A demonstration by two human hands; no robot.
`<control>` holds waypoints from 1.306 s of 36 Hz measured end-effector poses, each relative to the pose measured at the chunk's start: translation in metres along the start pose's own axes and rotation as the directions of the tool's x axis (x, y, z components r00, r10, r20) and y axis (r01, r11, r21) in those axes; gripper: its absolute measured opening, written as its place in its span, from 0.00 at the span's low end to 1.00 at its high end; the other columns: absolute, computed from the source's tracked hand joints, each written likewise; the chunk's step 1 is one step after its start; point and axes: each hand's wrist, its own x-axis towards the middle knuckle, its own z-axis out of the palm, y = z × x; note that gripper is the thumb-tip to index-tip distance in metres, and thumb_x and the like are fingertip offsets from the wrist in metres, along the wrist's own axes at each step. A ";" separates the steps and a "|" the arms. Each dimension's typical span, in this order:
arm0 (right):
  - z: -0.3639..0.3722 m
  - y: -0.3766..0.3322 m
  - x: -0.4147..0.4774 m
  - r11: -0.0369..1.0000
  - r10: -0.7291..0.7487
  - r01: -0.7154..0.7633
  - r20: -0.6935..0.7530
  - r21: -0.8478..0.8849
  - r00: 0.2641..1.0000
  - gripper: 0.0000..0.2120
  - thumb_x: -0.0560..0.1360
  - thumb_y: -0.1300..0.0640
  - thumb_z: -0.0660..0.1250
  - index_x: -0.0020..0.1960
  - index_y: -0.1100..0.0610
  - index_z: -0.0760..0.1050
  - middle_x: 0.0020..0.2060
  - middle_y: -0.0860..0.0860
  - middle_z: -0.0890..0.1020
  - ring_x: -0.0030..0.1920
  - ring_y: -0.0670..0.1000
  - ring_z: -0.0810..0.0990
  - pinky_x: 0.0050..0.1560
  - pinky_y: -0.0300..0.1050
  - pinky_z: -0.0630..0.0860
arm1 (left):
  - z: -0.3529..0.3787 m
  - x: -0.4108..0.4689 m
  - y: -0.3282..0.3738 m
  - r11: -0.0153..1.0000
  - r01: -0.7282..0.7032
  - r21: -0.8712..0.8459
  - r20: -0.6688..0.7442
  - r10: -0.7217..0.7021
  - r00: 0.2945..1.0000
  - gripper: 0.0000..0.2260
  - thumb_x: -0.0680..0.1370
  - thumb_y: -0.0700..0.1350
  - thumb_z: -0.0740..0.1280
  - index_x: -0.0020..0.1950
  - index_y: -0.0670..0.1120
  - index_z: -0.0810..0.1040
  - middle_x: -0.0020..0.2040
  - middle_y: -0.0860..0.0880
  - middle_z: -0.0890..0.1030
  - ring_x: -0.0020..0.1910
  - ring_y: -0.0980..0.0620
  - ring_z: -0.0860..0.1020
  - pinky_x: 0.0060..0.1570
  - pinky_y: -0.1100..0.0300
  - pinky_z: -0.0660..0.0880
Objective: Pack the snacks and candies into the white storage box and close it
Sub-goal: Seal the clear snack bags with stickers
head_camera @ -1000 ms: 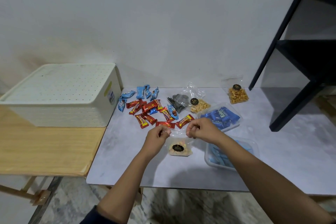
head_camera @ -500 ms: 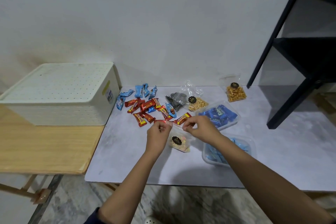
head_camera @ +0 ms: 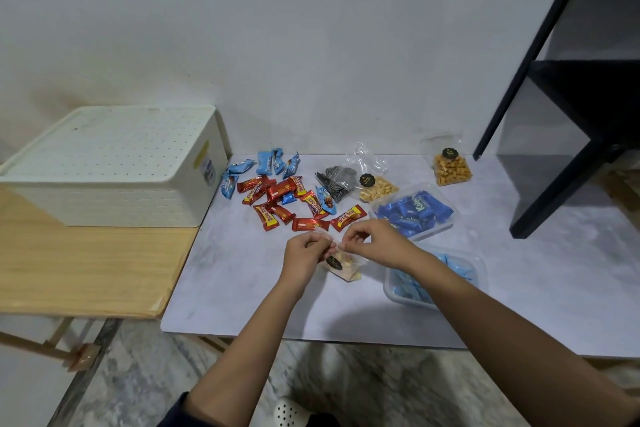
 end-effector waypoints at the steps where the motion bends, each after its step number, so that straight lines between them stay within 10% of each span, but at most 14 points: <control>1: 0.001 0.000 0.001 1.000 0.020 -0.020 -0.004 0.007 1.000 0.04 0.72 0.52 0.71 0.39 0.49 0.78 0.37 0.47 0.80 0.39 0.45 0.76 0.43 0.40 0.74 | 0.000 0.001 0.000 1.000 -0.003 0.006 0.007 0.003 1.000 0.06 0.76 0.34 0.64 0.44 0.37 0.80 0.38 0.42 0.80 0.37 0.50 0.78 0.46 0.58 0.78; 16: -0.003 -0.001 0.005 0.997 0.079 -0.079 -0.004 0.027 0.997 0.05 0.72 0.61 0.67 0.39 0.58 0.80 0.40 0.58 0.83 0.39 0.49 0.77 0.46 0.49 0.76 | -0.003 0.002 0.009 0.969 -0.119 0.216 0.159 0.085 0.984 0.06 0.76 0.33 0.64 0.46 0.32 0.80 0.37 0.43 0.80 0.36 0.53 0.79 0.40 0.68 0.77; 28: 0.001 0.001 0.005 0.993 0.109 -0.102 -0.133 0.063 0.985 0.12 0.73 0.62 0.67 0.33 0.51 0.75 0.34 0.50 0.79 0.36 0.46 0.74 0.41 0.43 0.72 | 0.003 0.006 0.010 0.964 -0.123 0.234 0.136 0.092 0.986 0.06 0.75 0.33 0.65 0.40 0.37 0.80 0.35 0.44 0.80 0.37 0.50 0.79 0.49 0.56 0.78; 33: 0.003 0.003 0.005 0.984 0.122 -0.105 -0.120 0.141 0.985 0.10 0.75 0.60 0.66 0.35 0.51 0.75 0.34 0.47 0.77 0.35 0.45 0.73 0.40 0.40 0.70 | 0.008 0.005 0.012 0.963 -0.151 0.221 0.111 0.129 0.985 0.06 0.76 0.32 0.63 0.45 0.30 0.78 0.34 0.44 0.79 0.32 0.56 0.77 0.39 0.67 0.77; 39: -0.003 0.008 -0.001 0.985 0.032 -0.024 -0.047 0.170 0.998 0.12 0.74 0.53 0.68 0.56 0.52 0.74 0.51 0.45 0.77 0.47 0.42 0.76 0.40 0.25 0.71 | 0.007 0.014 0.011 0.976 -0.138 0.171 0.016 0.137 0.990 0.06 0.75 0.35 0.64 0.41 0.42 0.80 0.36 0.46 0.80 0.37 0.51 0.78 0.42 0.60 0.76; 47: -0.002 0.022 0.017 0.997 0.041 -0.031 -0.164 0.066 0.986 0.13 0.74 0.65 0.66 0.57 0.55 0.78 0.48 0.44 0.80 0.46 0.36 0.76 0.46 0.24 0.69 | -0.001 0.036 -0.006 0.880 -0.351 0.322 -0.028 0.379 0.925 0.12 0.73 0.47 0.70 0.54 0.57 0.74 0.55 0.53 0.74 0.54 0.55 0.74 0.53 0.60 0.74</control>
